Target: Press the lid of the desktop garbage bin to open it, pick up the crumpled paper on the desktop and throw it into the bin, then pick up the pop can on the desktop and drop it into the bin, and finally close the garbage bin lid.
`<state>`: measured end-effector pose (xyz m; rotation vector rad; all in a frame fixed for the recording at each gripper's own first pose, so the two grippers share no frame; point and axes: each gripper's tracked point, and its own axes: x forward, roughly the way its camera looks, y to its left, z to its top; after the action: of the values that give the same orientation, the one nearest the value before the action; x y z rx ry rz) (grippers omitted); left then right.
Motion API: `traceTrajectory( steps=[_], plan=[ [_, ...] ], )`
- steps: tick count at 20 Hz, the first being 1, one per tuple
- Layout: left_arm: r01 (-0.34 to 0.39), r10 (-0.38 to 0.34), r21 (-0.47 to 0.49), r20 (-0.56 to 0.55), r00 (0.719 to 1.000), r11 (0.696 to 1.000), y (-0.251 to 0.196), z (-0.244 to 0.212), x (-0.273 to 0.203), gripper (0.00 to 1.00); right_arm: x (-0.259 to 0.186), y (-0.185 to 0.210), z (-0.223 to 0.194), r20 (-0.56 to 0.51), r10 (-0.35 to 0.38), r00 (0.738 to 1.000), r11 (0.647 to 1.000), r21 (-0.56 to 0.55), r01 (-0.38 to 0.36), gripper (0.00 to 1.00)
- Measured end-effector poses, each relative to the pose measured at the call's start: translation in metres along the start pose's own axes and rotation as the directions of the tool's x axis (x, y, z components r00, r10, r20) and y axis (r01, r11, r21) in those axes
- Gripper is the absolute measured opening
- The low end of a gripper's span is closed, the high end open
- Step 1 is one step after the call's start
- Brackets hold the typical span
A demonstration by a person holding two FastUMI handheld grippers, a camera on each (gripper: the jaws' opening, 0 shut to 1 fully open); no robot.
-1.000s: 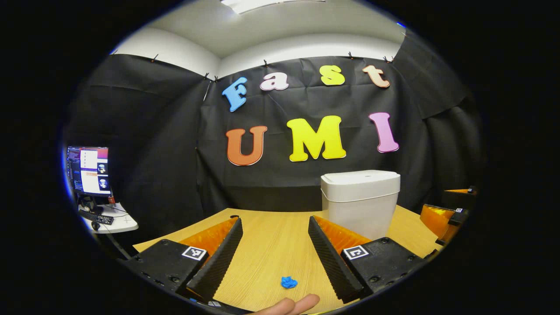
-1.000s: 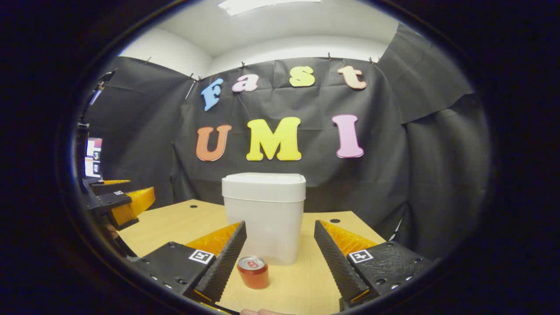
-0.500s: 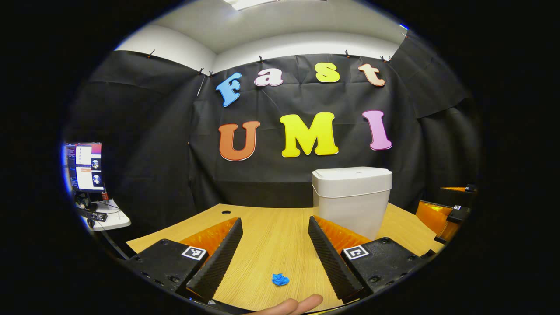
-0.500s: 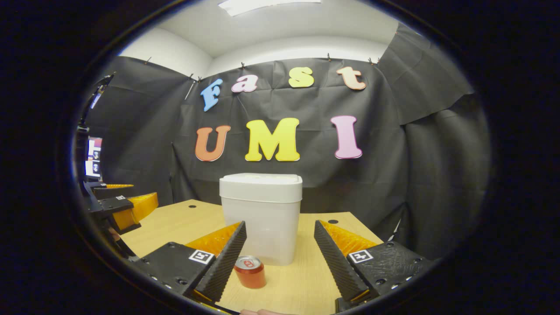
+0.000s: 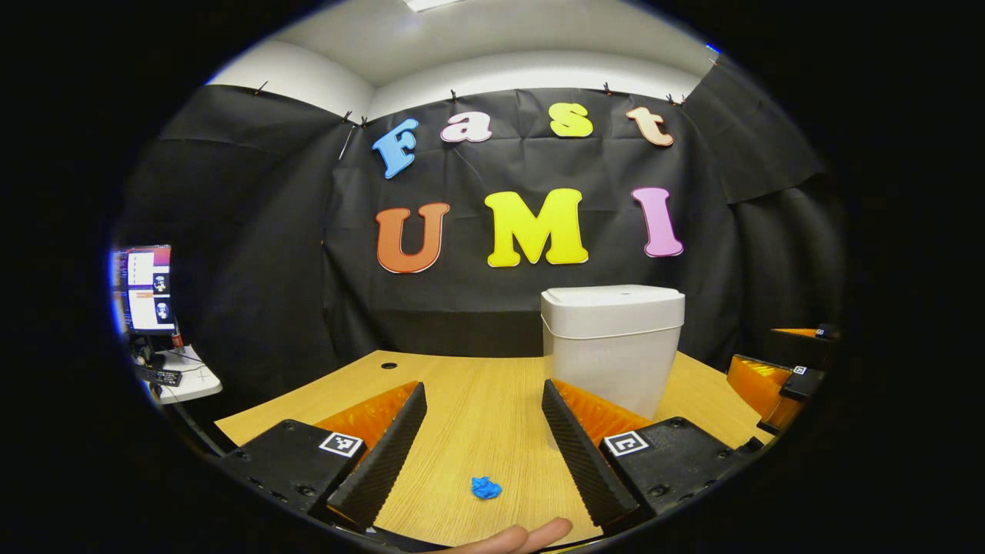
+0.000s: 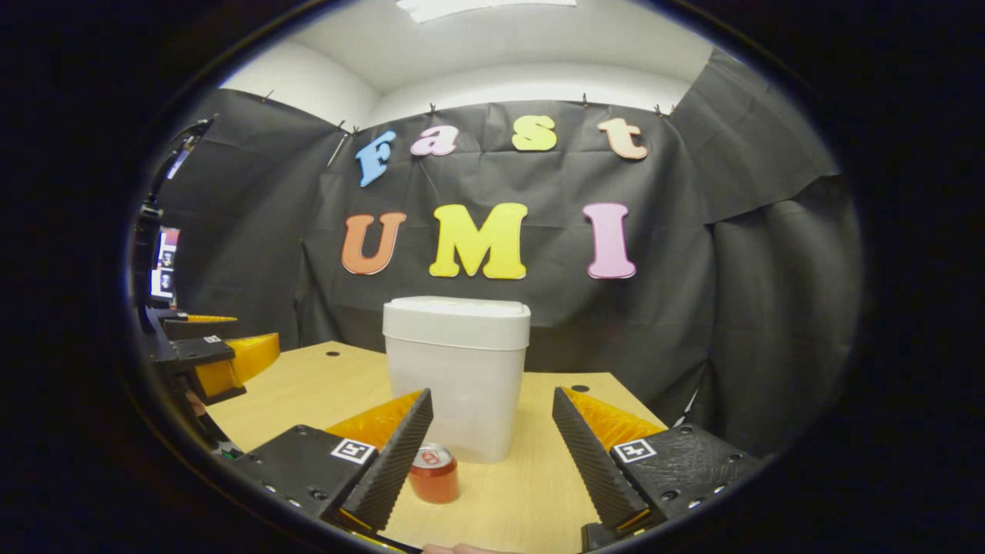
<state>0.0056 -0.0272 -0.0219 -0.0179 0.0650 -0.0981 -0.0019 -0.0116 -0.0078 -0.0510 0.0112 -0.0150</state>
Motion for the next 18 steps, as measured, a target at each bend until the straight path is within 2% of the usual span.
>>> traceTrajectory(
  steps=[2,5,10,11,13,18],
  plan=[
    [0.004,-0.004,0.001,-0.005,1.000,1.000,-0.001,-0.002,0.001,1.00,-0.001,0.000,-0.001,-0.006,0.010,1.000,1.000,0.000,-0.010,0.96],
    [0.001,-0.001,0.002,-0.002,1.000,1.000,0.002,-0.001,0.001,0.98,0.001,-0.004,0.002,-0.008,0.007,1.000,1.000,0.015,-0.007,0.98],
    [0.005,-0.005,-0.002,-0.015,1.000,1.000,0.003,-0.005,0.004,1.00,0.004,-0.009,0.024,0.044,0.013,0.999,1.000,0.010,-0.013,0.95],
    [0.021,-0.021,0.005,-0.018,1.000,1.000,-0.001,-0.006,0.005,0.97,0.007,-0.011,0.030,0.050,0.009,0.999,1.000,0.015,-0.009,0.95],
    [0.047,-0.047,0.006,-0.028,0.998,0.999,-0.006,-0.009,0.007,0.98,0.017,-0.013,0.043,0.050,0.001,0.999,1.000,0.031,-0.002,0.97],
    [0.046,-0.046,0.021,-0.023,0.999,0.999,-0.002,-0.006,0.005,0.98,0.054,-0.008,0.079,0.037,0.019,0.999,0.997,0.073,-0.022,0.94]
  ],
)
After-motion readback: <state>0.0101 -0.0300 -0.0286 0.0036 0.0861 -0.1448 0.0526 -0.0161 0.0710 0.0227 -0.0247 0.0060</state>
